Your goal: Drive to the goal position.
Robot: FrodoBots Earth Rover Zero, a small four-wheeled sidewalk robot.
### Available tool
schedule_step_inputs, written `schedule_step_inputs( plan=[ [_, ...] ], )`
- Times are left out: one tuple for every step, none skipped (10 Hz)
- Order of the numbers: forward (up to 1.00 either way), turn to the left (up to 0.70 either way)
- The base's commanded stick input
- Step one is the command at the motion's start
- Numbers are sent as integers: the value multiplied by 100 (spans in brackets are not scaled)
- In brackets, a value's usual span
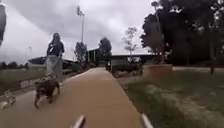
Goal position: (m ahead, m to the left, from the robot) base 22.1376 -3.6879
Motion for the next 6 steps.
schedule_step_inputs(
  plan=[
    [100,0],
    [100,0],
    [100,0],
    [100,0],
    [100,7],
    [100,17]
  ],
)
